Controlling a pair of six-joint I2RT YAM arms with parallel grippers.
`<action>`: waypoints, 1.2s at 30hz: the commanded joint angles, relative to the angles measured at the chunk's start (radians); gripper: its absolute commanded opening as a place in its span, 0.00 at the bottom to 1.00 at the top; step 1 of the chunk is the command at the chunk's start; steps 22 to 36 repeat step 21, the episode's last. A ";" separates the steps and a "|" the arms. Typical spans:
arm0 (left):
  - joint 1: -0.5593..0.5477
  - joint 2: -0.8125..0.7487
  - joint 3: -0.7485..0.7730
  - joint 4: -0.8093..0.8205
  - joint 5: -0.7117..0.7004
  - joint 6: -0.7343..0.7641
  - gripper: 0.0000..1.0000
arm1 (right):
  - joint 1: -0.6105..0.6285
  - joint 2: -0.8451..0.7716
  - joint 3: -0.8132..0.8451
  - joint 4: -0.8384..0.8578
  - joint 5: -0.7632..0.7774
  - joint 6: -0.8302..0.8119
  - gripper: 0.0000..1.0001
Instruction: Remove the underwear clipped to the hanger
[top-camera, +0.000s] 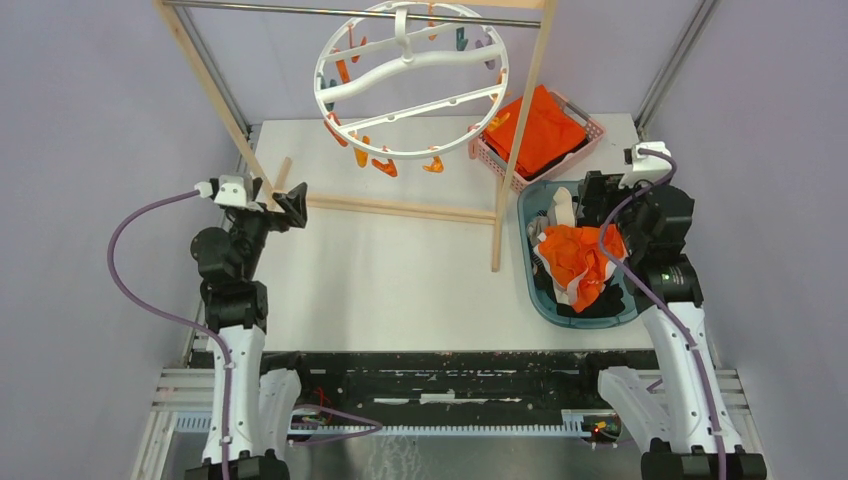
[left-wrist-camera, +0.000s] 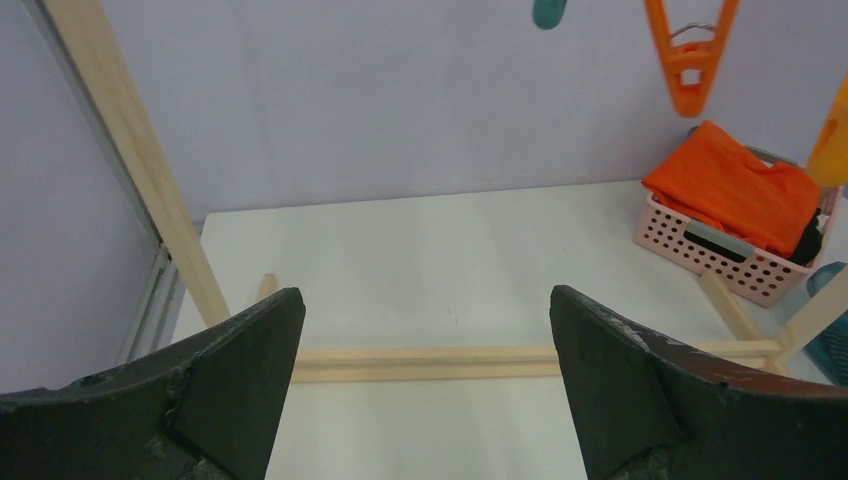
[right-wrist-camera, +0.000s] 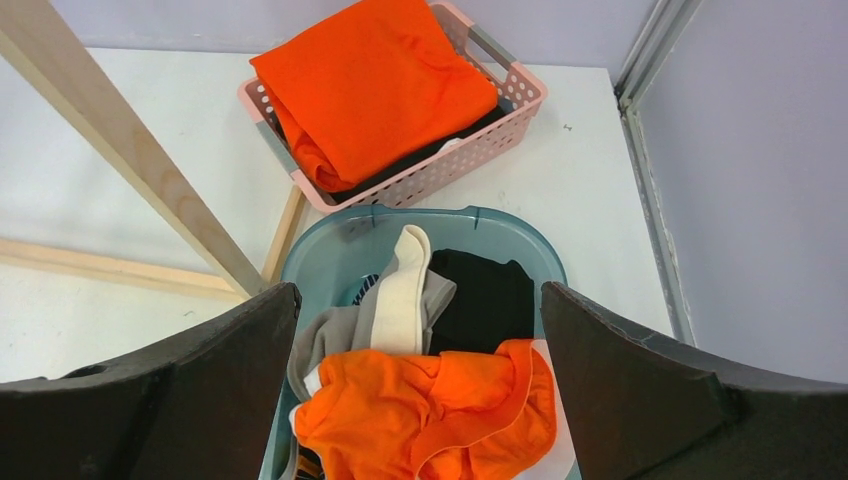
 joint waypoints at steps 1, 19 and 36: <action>0.088 0.001 -0.027 0.065 0.105 -0.088 1.00 | -0.061 -0.018 -0.006 0.068 -0.062 0.013 1.00; 0.133 0.038 -0.031 0.083 0.216 -0.087 1.00 | -0.105 -0.029 0.011 0.044 -0.147 0.050 1.00; 0.135 0.042 -0.031 0.083 0.217 -0.086 1.00 | -0.105 -0.033 0.013 0.037 -0.143 0.044 1.00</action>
